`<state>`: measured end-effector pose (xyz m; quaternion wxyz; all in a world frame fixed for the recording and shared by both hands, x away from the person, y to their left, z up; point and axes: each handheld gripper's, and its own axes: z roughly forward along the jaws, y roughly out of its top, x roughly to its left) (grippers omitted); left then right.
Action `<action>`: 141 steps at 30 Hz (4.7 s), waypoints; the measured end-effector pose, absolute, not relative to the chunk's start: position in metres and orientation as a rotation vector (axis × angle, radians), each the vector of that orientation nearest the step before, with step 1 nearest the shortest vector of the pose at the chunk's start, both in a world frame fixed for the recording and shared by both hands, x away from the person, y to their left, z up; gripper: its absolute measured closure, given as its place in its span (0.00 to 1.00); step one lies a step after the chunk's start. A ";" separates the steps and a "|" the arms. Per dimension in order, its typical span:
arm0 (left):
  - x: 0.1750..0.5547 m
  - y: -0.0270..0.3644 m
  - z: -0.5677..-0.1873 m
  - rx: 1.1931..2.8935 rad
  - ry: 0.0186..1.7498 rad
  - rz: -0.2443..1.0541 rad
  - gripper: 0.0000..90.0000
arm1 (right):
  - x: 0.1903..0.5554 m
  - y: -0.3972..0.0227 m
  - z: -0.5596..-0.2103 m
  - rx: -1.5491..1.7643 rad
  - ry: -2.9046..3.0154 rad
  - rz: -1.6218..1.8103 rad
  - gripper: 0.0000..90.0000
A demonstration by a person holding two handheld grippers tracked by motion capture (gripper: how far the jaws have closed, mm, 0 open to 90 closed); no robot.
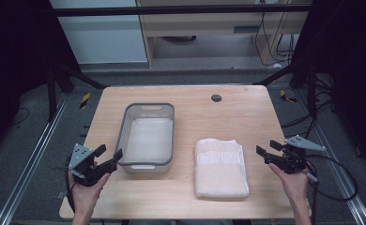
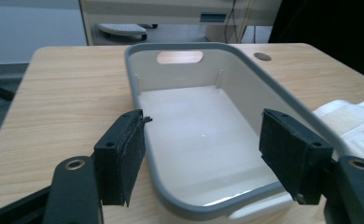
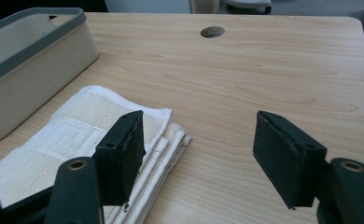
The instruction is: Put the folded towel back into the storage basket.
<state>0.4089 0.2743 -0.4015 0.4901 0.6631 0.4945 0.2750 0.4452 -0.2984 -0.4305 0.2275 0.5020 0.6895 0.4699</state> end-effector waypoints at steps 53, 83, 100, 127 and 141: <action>0.405 0.091 -0.414 1.891 0.927 0.527 0.39 | 0.479 -0.272 -0.402 1.310 1.995 1.385 0.40; 0.411 0.053 -0.467 1.989 1.043 0.356 0.32 | 0.492 -0.246 -0.430 1.328 2.133 1.220 0.38; 0.411 0.046 -0.481 1.991 1.055 0.270 0.21 | 0.496 -0.236 -0.457 1.356 2.197 1.159 0.38; 0.410 0.033 -0.502 2.000 1.103 0.169 0.30 | 0.501 -0.232 -0.489 1.475 2.229 1.106 0.37; 0.408 0.032 -0.500 1.990 1.137 0.110 0.45 | 0.502 -0.230 -0.493 1.546 2.235 1.119 0.38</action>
